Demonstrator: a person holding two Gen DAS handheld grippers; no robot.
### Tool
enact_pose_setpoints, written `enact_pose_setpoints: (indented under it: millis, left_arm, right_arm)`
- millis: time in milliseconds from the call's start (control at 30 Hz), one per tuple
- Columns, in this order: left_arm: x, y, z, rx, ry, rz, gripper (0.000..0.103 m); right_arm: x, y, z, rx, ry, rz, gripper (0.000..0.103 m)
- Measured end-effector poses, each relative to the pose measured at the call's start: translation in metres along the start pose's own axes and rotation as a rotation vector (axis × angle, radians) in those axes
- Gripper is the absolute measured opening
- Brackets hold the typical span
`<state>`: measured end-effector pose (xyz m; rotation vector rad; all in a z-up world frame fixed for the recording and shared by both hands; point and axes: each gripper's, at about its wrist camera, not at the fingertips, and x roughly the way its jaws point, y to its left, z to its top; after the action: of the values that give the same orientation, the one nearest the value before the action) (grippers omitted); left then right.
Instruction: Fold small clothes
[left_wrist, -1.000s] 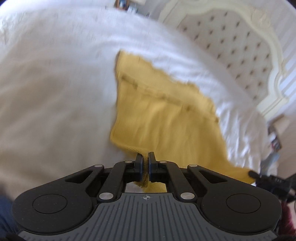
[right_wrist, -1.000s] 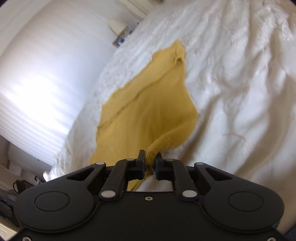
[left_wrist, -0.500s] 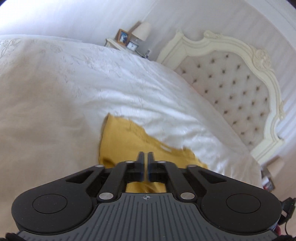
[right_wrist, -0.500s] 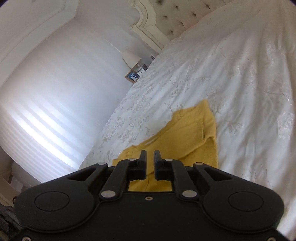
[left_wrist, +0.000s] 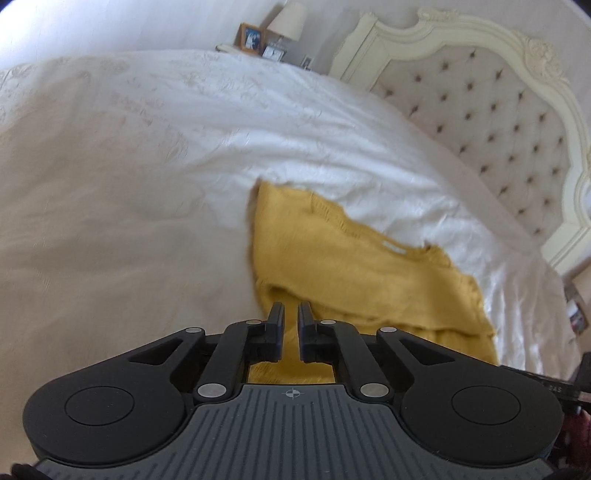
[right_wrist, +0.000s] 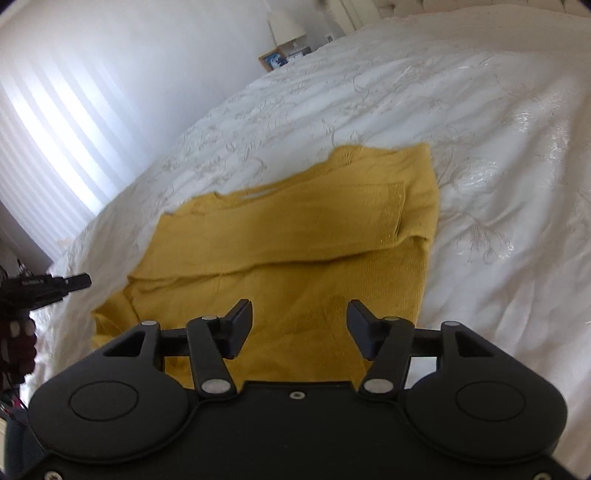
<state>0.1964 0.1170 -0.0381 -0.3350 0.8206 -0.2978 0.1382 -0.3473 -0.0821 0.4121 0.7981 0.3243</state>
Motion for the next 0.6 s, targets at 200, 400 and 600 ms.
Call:
enact_pose_setpoints:
  millis: [200, 400, 600]
  left_arm:
    - [-0.004, 0.009, -0.004, 0.037, 0.01, 0.036, 0.008]
    - [-0.004, 0.004, 0.003, 0.107, -0.015, 0.031, 0.029]
    - [0.008, -0.006, 0.006, 0.18, -0.011, -0.003, 0.045]
  right_arm:
    - [0.021, 0.008, -0.009, -0.09, 0.075, -0.017, 0.058]
    - [0.004, 0.019, 0.014, -0.101, -0.056, 0.002, 0.014]
    - [0.009, -0.034, 0.055, 0.075, -0.191, -0.197, 0.014]
